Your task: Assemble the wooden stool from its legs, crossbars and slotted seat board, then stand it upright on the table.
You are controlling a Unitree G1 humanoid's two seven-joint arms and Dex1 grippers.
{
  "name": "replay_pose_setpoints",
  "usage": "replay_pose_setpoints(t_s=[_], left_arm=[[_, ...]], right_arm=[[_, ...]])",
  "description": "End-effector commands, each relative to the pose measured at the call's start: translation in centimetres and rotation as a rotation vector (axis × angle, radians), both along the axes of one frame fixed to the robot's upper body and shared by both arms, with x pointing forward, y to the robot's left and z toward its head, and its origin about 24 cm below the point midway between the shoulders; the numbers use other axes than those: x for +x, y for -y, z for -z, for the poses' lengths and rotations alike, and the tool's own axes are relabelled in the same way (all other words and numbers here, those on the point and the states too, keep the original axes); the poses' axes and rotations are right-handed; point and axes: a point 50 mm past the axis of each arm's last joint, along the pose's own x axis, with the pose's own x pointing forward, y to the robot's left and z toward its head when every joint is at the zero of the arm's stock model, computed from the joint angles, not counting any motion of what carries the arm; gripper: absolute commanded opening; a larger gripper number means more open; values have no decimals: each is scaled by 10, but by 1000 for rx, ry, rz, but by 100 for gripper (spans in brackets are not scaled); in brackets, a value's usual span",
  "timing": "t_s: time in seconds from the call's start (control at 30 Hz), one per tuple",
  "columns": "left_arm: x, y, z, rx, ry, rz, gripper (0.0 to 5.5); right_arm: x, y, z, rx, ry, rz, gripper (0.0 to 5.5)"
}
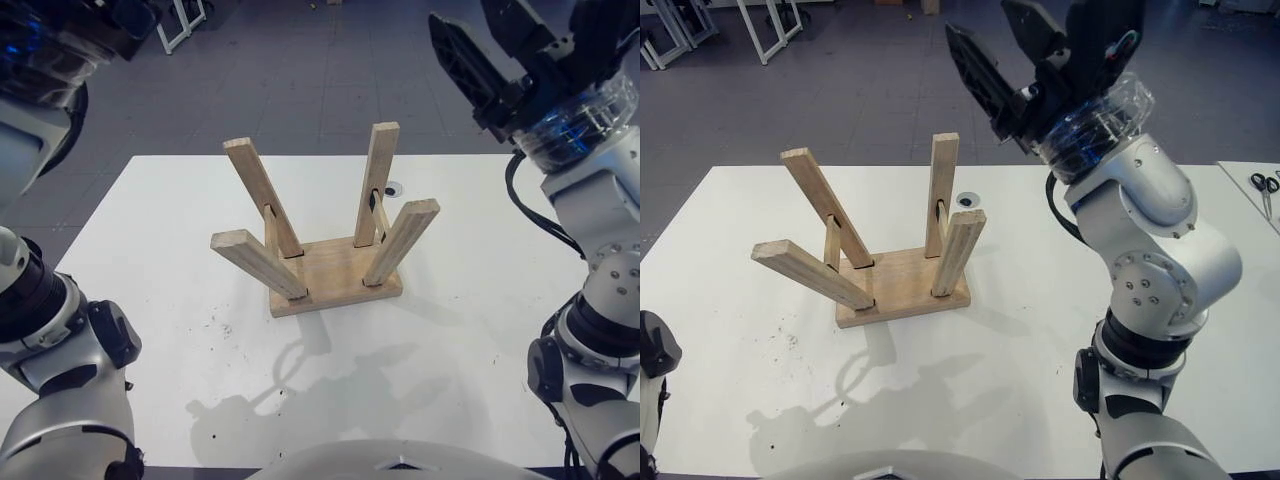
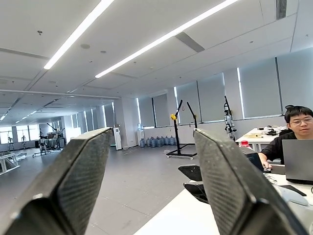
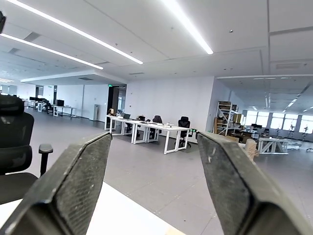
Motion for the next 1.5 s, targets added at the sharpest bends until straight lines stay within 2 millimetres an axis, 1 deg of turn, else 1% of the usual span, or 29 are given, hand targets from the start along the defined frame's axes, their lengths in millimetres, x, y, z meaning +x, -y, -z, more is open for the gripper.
replay_pose_setpoints(t_s=[0.03, 0.1, 0.17, 0.23, 0.27, 0.3, 0.33, 0.37, 0.4, 0.47, 0.57, 0.63, 0.7, 0.87, 0.93, 1.0, 1.07, 1.13, 1.23, 1.37, 1.5], left_arm=[[7, -6, 44, 21, -183, -54, 305], [8, -7, 78, 38, -319, -59, 305], [1, -3, 126, 116, -499, -50, 305], [-10, 2, 172, 229, -663, -40, 305], [-12, 1, 189, 278, -718, -57, 305], [-13, -1, 200, 310, -746, -70, 305], [-7, -9, 204, 307, -753, -117, 305], [0, -16, 203, 300, -737, -153, 305], [9, -21, 196, 274, -700, -178, 305], [23, -22, 177, 241, -620, -168, 305], [27, -13, 156, 207, -549, -87, 305], [26, -9, 143, 193, -510, -32, 305], [27, -5, 130, 196, -463, 4, 305], [38, -2, 95, 205, -346, 62, 305], [38, -5, 75, 175, -281, 83, 305], [36, -14, 60, 151, -238, 96, 305], [33, -25, 58, 177, -240, 88, 305], [27, -37, 63, 224, -261, 95, 305], [13, -49, 75, 301, -297, 172, 305], [4, -65, 92, 348, -361, 278, 305], [4, -77, 107, 380, -416, 300, 305]], right_arm=[[0, 1, 1, -21, -5, -13, 318], [3, -2, 16, -36, -71, -34, 318], [6, -8, 52, -99, -214, -67, 318], [8, -13, 98, -162, -385, -79, 318], [9, -14, 120, -184, -468, -79, 318], [8, -14, 136, -199, -517, -79, 318], [9, -12, 147, -202, -551, -72, 318], [10, -9, 153, -203, -565, -66, 318], [11, -7, 154, -193, -563, -57, 318], [13, -4, 151, -172, -548, -50, 318], [13, -4, 145, -163, -525, -56, 318], [15, -3, 136, -154, -493, -59, 318], [17, -3, 119, -136, -437, -57, 318], [24, -1, 68, -30, -280, -36, 318], [24, 5, 45, 23, -213, -31, 318], [24, 13, 30, 53, -175, -34, 318], [25, 22, 24, 63, -169, -36, 318], [25, 33, 24, 64, -191, -69, 318], [21, 50, 31, 44, -262, -212, 318], [15, 66, 49, -9, -380, -423, 318], [9, 75, 76, -111, -497, -579, 318]])
